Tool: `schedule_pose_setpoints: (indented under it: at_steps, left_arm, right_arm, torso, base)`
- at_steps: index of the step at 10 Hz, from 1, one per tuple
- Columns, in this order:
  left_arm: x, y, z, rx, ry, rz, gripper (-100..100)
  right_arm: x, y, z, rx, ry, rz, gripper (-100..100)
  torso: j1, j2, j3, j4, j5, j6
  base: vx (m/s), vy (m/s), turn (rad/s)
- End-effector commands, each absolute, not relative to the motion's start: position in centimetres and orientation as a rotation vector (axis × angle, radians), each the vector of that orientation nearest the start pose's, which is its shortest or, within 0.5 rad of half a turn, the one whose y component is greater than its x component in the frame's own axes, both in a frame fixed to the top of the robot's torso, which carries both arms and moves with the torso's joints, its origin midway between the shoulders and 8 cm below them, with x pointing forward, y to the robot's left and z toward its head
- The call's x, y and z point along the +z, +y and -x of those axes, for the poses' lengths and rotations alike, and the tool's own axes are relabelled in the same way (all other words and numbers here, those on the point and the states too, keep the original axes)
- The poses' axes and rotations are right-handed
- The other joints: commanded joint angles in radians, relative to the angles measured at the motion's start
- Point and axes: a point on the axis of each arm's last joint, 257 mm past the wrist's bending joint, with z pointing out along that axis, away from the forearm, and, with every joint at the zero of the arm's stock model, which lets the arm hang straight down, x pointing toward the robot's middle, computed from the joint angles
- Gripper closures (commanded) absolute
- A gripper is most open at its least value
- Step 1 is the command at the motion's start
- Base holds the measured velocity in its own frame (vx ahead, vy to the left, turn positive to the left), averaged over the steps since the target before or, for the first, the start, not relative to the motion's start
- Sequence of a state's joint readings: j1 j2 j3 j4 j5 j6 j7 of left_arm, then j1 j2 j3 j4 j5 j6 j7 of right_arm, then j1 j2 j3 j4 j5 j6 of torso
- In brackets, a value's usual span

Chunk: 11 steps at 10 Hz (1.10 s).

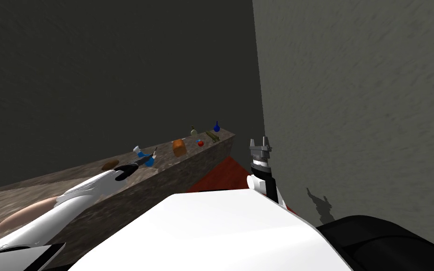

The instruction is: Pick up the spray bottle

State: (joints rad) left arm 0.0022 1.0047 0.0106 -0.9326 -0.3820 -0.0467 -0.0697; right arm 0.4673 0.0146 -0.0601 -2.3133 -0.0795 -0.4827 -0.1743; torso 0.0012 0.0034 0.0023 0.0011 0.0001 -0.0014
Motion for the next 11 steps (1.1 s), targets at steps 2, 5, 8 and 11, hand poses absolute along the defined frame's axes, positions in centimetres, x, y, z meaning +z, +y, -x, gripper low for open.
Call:
schedule_pose_setpoints:
  at_steps: [2, 5, 8, 11]
  left_arm:
    - [-25.4, 74.8, -40.9, 0.375, 1.845, 0.574, -100]
    - [-24.1, 75.7, -42.5, 0.369, 1.821, 0.587, -100]
    - [-24.0, 76.6, -42.5, 0.372, 1.828, 0.595, -100]
    - [-23.6, 77.9, -42.1, 0.395, 1.813, 0.64, -100]
  right_arm:
    - [4.7, -30.5, -33.6, 1.478, 0.464, -0.728, 0]
    - [4.7, -30.5, -33.6, 1.478, 0.464, -0.728, 0]
    - [4.7, -30.5, -33.6, 1.478, 0.464, -0.728, 0]
    - [4.7, -30.5, -33.6, 1.478, 0.464, -0.728, 0]
  torso:
    - [0.001, -0.002, -0.001, -0.001, 0.0, 0.0]
    - [-0.003, 0.004, 0.002, 0.001, -0.001, 0.001]
    - [0.001, -0.002, -0.001, 0.0, 0.0, 0.0]
    - [-0.002, 0.002, 0.001, 0.001, 0.0, 0.0]
  base:
    - [0.01, 0.004, -0.004]
    - [-0.095, -0.039, -0.141]
    - [-0.033, -0.011, -0.088]
    - [-0.065, -0.03, -0.032]
